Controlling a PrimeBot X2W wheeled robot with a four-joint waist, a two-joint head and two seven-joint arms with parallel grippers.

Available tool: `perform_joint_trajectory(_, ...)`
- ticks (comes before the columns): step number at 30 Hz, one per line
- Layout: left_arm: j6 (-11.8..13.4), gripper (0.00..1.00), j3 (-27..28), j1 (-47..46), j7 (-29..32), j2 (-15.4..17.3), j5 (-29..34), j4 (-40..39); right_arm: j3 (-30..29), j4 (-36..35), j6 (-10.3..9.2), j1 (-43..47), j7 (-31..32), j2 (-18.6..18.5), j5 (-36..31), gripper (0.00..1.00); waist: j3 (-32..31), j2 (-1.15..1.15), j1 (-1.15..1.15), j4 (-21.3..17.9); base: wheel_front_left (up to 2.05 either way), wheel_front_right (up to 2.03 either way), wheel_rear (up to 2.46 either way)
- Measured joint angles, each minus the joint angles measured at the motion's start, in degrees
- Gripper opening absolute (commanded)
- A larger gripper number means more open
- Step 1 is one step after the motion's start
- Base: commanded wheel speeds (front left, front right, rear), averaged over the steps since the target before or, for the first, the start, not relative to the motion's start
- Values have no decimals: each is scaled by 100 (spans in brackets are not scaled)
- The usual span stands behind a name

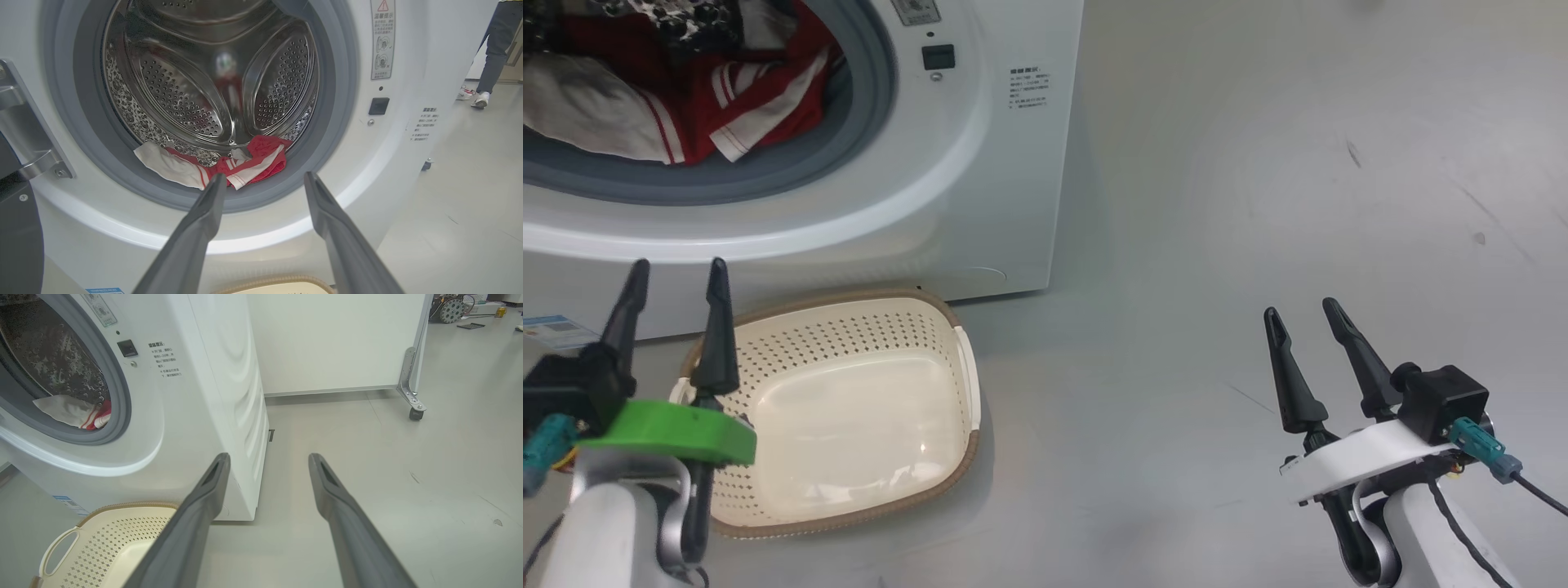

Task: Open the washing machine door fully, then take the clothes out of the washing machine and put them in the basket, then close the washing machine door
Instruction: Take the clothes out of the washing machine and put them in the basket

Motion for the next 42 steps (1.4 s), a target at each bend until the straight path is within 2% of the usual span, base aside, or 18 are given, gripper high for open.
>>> perform_joint_trajectory(10,-33,100,357,-1037,1003,452,-300,313,7,-76,49,-287,0,186,0,100,637,0,0,-533,0,0,0)
perform_joint_trajectory(19,-31,100,527,-1963,1967,1061,-342,758,-27,-76,102,-450,0,310,12,100,1130,0,0,-1038,0,0,0)
perform_joint_trajectory(26,33,100,631,-2556,2637,1173,-519,1121,-87,-122,111,-579,0,366,56,100,1447,0,0,-1370,0,0,0)
perform_joint_trajectory(42,214,100,701,-3590,3351,1752,-415,1931,-3,-172,229,-731,0,460,56,100,1940,0,0,-1850,0,0,0)
